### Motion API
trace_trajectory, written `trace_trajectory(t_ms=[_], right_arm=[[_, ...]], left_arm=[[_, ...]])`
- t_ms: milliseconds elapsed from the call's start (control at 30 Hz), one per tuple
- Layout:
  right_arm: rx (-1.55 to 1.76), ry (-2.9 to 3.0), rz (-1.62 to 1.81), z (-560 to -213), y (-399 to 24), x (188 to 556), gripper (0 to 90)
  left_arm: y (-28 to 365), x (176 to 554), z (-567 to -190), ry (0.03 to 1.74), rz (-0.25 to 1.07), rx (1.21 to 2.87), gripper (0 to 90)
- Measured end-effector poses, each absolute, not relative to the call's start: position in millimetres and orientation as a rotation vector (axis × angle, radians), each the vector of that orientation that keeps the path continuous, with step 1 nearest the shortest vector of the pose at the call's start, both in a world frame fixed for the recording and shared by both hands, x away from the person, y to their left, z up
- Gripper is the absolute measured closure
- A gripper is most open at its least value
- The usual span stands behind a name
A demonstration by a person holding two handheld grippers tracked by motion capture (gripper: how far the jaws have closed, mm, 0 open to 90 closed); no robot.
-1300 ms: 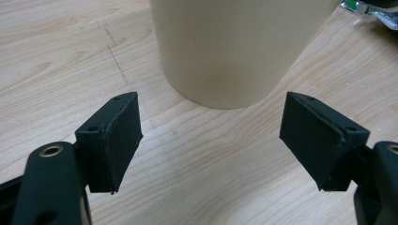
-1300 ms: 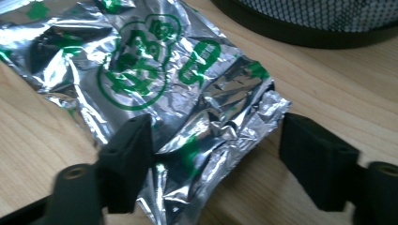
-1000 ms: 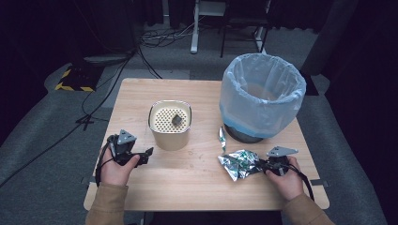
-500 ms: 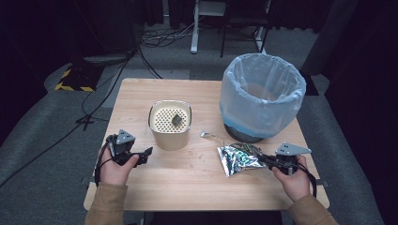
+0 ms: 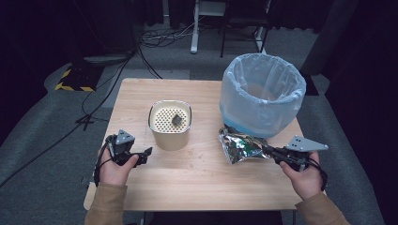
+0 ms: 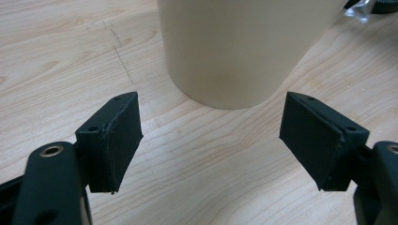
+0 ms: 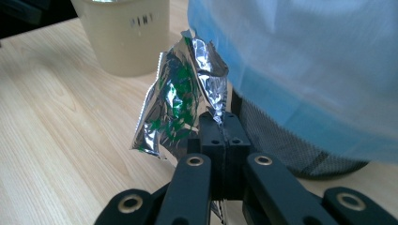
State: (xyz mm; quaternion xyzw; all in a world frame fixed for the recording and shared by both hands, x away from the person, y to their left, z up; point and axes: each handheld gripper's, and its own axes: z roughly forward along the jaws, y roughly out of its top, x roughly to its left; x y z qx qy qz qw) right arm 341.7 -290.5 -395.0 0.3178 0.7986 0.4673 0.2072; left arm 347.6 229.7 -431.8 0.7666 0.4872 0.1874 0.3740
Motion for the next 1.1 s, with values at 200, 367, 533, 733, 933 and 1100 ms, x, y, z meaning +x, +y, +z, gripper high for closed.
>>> trace_trajectory(t_ms=[200, 367, 533, 733, 933, 1100], right_arm=[[0.826, 2.199, 1.339, -371, -291, 339, 90.0], [0.793, 2.168, 1.369, -354, -292, 338, 90.0], [0.747, 2.132, 1.391, -329, -294, 338, 90.0], [0.729, 2.095, 1.412, -303, -296, 339, 90.0], [0.717, 2.063, 1.412, -277, -301, 345, 90.0], [0.728, 2.028, 1.425, -257, -308, 355, 90.0]], left_arm=[[232, 347, -434, 1.261, 0.478, 1.965, 21.6], [233, 344, -433, 1.262, 0.479, 1.956, 21.6], [235, 341, -433, 1.267, 0.482, 1.953, 21.6], [237, 339, -433, 1.268, 0.488, 1.957, 21.6], [240, 334, -433, 1.280, 0.485, 1.959, 21.6], [242, 333, -435, 1.285, 0.481, 1.963, 21.5]])
